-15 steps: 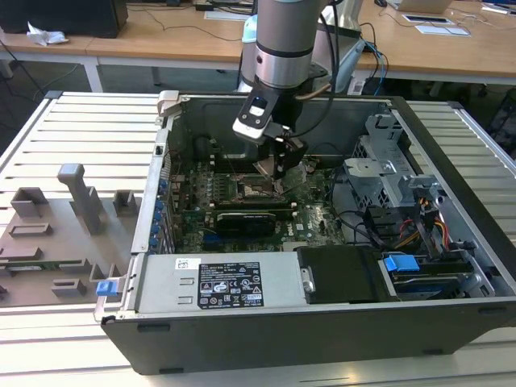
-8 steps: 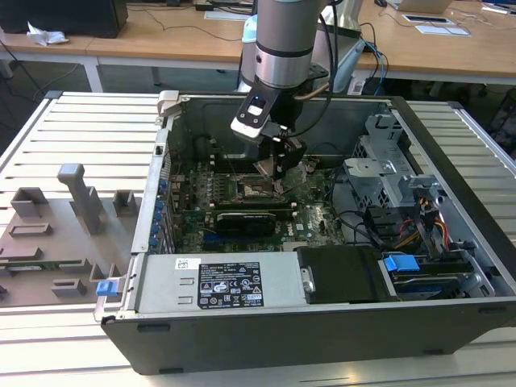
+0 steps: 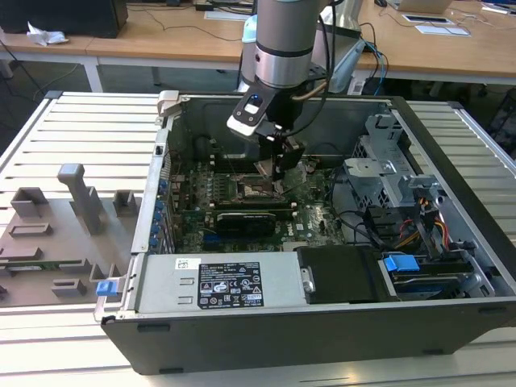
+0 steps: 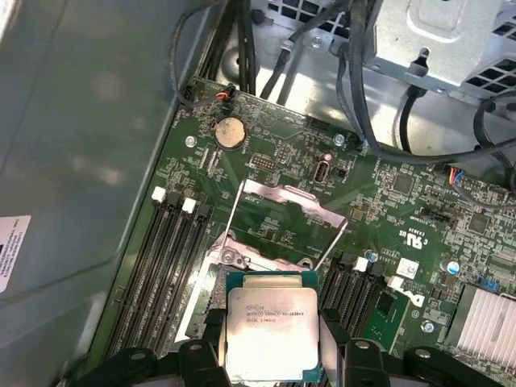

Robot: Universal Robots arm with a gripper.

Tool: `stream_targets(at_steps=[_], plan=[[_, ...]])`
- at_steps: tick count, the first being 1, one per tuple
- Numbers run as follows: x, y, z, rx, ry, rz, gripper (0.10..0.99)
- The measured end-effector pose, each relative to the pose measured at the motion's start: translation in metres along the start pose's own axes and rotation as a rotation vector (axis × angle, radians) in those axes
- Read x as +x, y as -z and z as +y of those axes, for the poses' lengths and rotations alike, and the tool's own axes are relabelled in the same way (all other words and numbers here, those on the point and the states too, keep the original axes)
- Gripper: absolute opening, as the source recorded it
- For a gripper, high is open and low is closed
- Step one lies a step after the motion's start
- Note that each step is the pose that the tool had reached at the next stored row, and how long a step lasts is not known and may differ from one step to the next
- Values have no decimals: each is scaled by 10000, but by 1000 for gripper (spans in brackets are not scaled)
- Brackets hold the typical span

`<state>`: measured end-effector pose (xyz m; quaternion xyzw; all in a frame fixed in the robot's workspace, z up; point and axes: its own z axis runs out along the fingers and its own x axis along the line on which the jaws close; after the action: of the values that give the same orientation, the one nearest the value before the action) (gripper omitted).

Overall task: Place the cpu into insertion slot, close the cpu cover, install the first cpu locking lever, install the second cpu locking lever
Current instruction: 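Place the cpu into insertion slot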

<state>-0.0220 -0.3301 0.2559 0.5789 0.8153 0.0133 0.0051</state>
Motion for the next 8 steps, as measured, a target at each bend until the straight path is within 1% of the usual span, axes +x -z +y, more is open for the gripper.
stream_targets(at_steps=[1, 7, 8], plan=[[0, 0, 0, 2, -172, -13, 541], [0, 0, 0, 3, -490, -33, 541], [0, 0, 0, 4, -628, -41, 541]])
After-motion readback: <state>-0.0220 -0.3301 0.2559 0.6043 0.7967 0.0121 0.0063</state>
